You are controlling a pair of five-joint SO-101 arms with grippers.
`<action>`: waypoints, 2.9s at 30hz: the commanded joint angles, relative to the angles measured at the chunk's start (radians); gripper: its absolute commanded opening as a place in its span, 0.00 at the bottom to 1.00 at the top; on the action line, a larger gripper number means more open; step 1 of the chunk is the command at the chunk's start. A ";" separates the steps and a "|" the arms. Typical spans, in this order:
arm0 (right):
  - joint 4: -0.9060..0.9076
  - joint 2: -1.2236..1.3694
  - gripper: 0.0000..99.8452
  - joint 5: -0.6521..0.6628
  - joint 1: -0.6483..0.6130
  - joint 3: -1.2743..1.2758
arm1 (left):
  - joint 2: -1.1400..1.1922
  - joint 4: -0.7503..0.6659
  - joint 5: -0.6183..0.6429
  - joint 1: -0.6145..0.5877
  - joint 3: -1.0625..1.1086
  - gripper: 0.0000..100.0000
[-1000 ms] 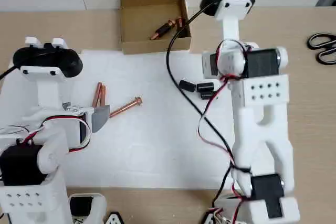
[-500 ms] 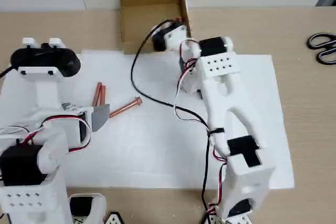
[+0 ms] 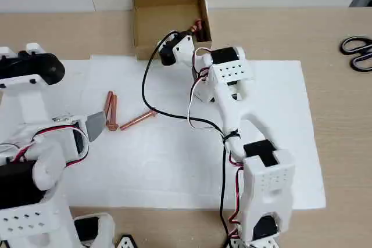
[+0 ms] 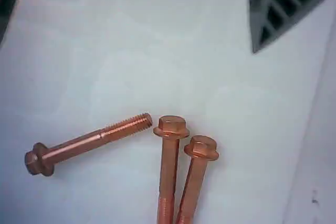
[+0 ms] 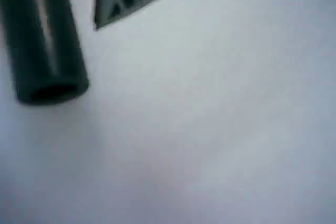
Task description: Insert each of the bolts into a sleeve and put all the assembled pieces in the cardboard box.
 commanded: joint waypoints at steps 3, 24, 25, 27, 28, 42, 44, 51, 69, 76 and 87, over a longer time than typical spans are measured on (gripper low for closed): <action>-0.050 0.028 0.19 0.011 -0.002 -0.011 | -0.011 0.015 0.011 -0.003 -0.036 0.28; -0.097 0.119 0.00 -0.026 0.010 -0.092 | -0.011 0.015 0.011 -0.003 -0.036 0.28; -0.068 0.113 0.00 -0.029 0.015 -0.127 | -0.011 0.015 0.011 -0.003 -0.036 0.28; -0.002 0.085 0.00 -0.057 0.021 -0.201 | -0.011 0.015 0.011 -0.003 -0.036 0.28; 0.035 0.065 0.00 -0.075 0.024 -0.241 | -0.011 0.015 0.011 -0.003 -0.036 0.28; 0.472 -0.176 0.00 -0.356 0.024 -0.324 | -0.011 0.015 0.011 0.002 -0.036 0.28; 0.470 -0.177 0.00 -0.376 0.033 -0.262 | -0.011 0.015 0.011 0.002 -0.036 0.28; 0.433 -0.170 0.01 -0.411 0.036 -0.052 | -0.011 0.015 0.011 -0.003 -0.036 0.28; 0.182 -0.168 0.13 -0.414 0.035 0.305 | -0.011 0.015 0.011 -0.003 -0.036 0.28; 0.202 -0.168 0.13 -0.450 0.033 0.315 | -0.011 0.015 0.011 -0.003 -0.036 0.28; 0.059 -0.168 0.13 -0.445 0.035 0.470 | -0.011 0.017 0.011 -0.003 -0.036 0.28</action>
